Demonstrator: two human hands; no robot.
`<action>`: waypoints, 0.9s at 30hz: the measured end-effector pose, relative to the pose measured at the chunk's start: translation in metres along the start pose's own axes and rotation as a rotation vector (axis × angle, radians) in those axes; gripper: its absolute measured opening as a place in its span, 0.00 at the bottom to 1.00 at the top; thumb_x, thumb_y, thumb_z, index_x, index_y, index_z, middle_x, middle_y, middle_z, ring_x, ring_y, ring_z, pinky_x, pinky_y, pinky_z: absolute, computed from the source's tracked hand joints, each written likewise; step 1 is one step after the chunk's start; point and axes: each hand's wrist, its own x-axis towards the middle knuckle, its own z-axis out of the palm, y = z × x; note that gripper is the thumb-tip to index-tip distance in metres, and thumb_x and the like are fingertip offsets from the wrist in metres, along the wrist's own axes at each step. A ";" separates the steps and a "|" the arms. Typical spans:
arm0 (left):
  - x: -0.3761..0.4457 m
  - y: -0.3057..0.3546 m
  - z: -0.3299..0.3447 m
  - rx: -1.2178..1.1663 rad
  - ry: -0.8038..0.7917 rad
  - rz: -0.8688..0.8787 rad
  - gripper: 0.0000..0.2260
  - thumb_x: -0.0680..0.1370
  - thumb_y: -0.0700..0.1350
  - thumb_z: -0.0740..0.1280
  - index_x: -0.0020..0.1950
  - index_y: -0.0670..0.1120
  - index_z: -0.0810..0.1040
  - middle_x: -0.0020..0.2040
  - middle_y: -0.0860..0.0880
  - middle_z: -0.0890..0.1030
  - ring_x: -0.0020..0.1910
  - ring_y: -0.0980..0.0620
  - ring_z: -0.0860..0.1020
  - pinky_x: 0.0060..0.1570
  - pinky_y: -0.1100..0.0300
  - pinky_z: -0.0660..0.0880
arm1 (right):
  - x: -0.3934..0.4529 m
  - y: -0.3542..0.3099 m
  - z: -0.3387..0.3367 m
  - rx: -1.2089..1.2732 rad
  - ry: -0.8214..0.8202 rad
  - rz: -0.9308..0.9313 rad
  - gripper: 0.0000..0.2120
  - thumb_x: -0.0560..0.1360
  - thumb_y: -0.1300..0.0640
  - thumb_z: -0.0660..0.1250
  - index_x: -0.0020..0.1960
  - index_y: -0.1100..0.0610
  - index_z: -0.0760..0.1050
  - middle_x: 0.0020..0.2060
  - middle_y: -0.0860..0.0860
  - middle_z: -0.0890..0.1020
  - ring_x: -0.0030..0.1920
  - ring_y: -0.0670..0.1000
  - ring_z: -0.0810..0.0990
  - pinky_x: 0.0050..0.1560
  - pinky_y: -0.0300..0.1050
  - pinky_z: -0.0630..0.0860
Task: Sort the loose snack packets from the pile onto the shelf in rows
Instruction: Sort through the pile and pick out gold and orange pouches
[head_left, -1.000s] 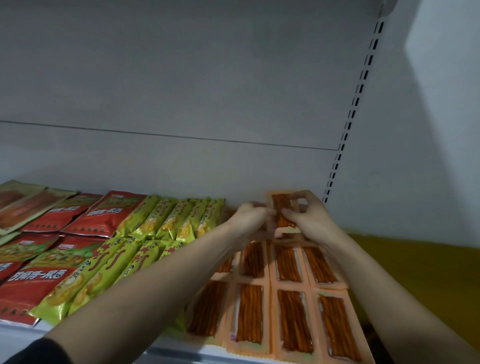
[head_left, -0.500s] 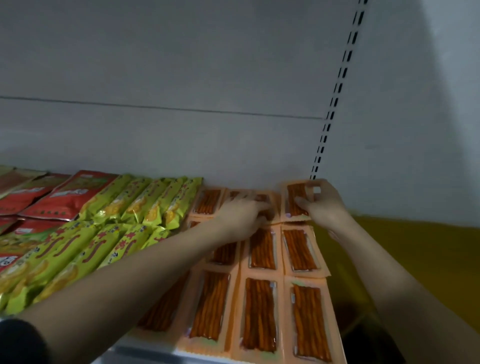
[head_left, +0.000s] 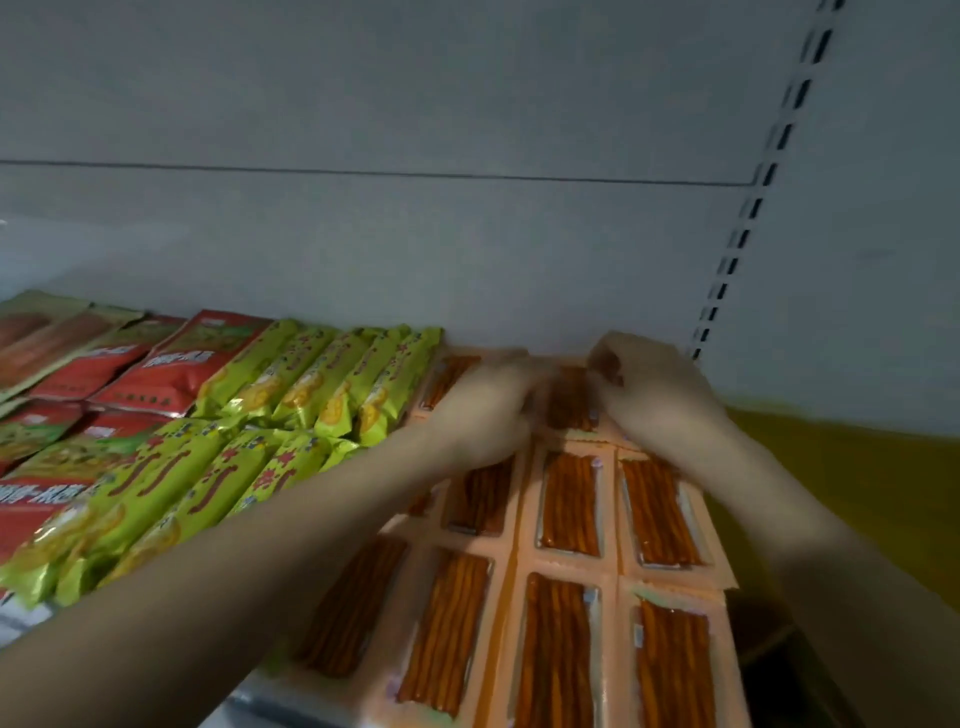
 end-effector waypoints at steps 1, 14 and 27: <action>-0.007 -0.003 -0.010 0.008 0.061 -0.024 0.18 0.74 0.46 0.59 0.58 0.46 0.82 0.53 0.44 0.83 0.55 0.44 0.77 0.58 0.52 0.73 | 0.004 -0.017 -0.001 0.043 -0.044 -0.043 0.06 0.78 0.50 0.62 0.51 0.50 0.75 0.50 0.51 0.81 0.53 0.56 0.79 0.53 0.51 0.75; -0.272 -0.162 -0.210 0.310 0.287 -0.779 0.12 0.79 0.53 0.63 0.57 0.53 0.82 0.56 0.47 0.84 0.57 0.42 0.80 0.52 0.52 0.76 | -0.014 -0.355 0.074 0.122 -0.331 -0.653 0.13 0.81 0.49 0.62 0.52 0.58 0.79 0.49 0.56 0.83 0.52 0.57 0.80 0.49 0.48 0.73; -0.604 -0.275 -0.435 0.228 0.436 -1.065 0.12 0.79 0.58 0.64 0.52 0.53 0.82 0.45 0.55 0.83 0.40 0.57 0.80 0.36 0.59 0.74 | -0.124 -0.762 0.154 0.132 -0.437 -1.002 0.12 0.80 0.49 0.63 0.53 0.56 0.80 0.49 0.51 0.82 0.48 0.52 0.79 0.49 0.48 0.76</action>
